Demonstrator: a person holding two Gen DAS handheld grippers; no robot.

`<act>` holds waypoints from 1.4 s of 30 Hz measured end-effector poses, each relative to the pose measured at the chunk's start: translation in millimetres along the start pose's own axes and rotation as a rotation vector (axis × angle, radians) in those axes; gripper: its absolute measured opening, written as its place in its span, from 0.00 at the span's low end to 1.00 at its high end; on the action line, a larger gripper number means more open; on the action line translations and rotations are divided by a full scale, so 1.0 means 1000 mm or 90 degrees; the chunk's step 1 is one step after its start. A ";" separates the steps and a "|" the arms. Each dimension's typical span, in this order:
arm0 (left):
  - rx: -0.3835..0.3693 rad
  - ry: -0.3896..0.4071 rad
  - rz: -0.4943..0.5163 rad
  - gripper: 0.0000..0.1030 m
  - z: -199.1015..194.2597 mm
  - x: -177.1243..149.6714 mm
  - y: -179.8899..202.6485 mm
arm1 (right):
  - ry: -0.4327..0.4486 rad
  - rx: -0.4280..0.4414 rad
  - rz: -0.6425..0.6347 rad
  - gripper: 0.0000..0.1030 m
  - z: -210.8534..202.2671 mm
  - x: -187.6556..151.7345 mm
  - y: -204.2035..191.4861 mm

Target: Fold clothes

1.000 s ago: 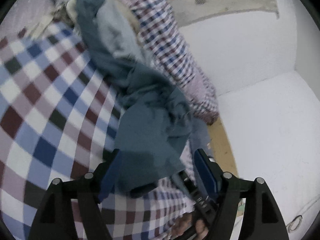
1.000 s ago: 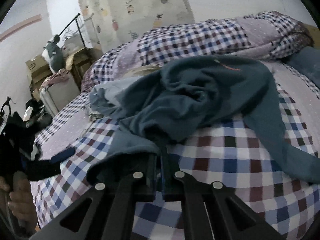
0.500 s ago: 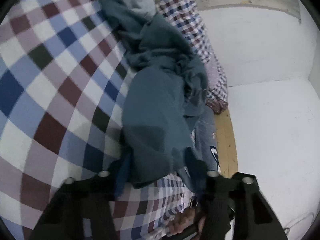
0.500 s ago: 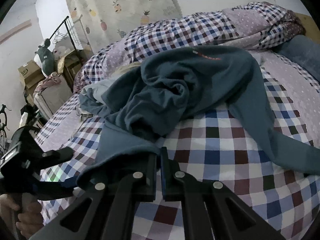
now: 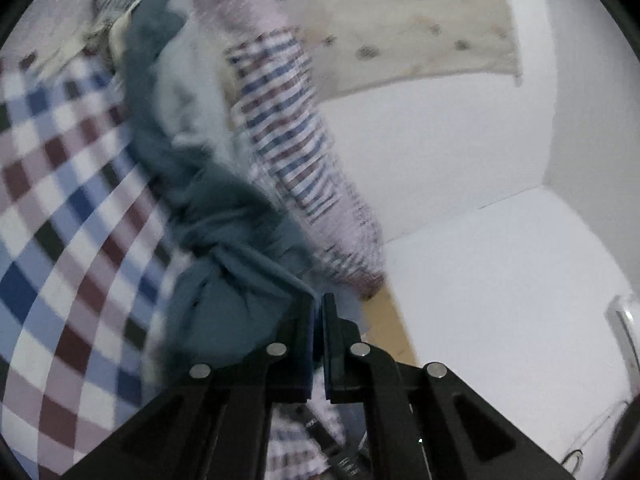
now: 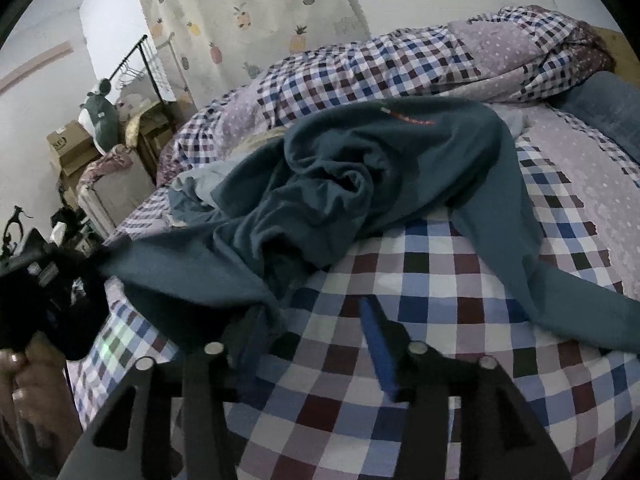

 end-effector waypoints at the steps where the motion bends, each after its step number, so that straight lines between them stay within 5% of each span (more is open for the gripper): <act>1: -0.011 0.012 0.004 0.01 -0.004 0.002 0.004 | 0.000 0.009 -0.006 0.53 -0.001 0.000 -0.002; 8: -0.060 0.076 0.045 0.00 -0.031 0.015 0.030 | -0.006 0.055 -0.079 0.59 -0.004 -0.005 -0.031; 11: -0.102 0.101 0.092 0.00 -0.050 0.020 0.057 | -0.006 0.091 -0.107 0.59 -0.008 -0.008 -0.043; 14: -0.092 0.113 0.153 0.00 -0.061 0.024 0.078 | -0.007 0.113 -0.119 0.60 -0.011 -0.009 -0.048; 18: -0.002 0.103 0.171 0.00 -0.060 0.029 0.064 | -0.016 0.110 -0.122 0.61 -0.010 -0.012 -0.047; 24: 0.125 0.070 0.101 0.04 -0.044 0.037 0.009 | -0.014 0.108 -0.110 0.61 -0.010 -0.010 -0.044; 28: 0.210 0.034 0.103 0.54 -0.035 0.033 -0.015 | -0.015 0.117 -0.116 0.61 -0.008 -0.010 -0.051; 29: 0.228 0.026 0.110 0.59 -0.031 0.032 -0.020 | -0.016 0.118 -0.117 0.61 -0.006 -0.010 -0.052; 35: 0.317 -0.019 0.104 0.75 -0.019 0.031 -0.049 | -0.021 0.125 -0.116 0.61 0.001 -0.010 -0.056; 42: 0.370 -0.086 0.098 0.75 -0.008 0.026 -0.070 | -0.025 0.129 -0.112 0.61 0.007 -0.011 -0.059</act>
Point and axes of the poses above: each gripper's, at about its wrist camera, not at the fingertips, and z roughly the way its jaws point, y to its right, x to its top, the point moved 4 cm from there along z, roughly the way its jaws point, and after that the axes turned 5 degrees about -z, right-handed, at the moved point
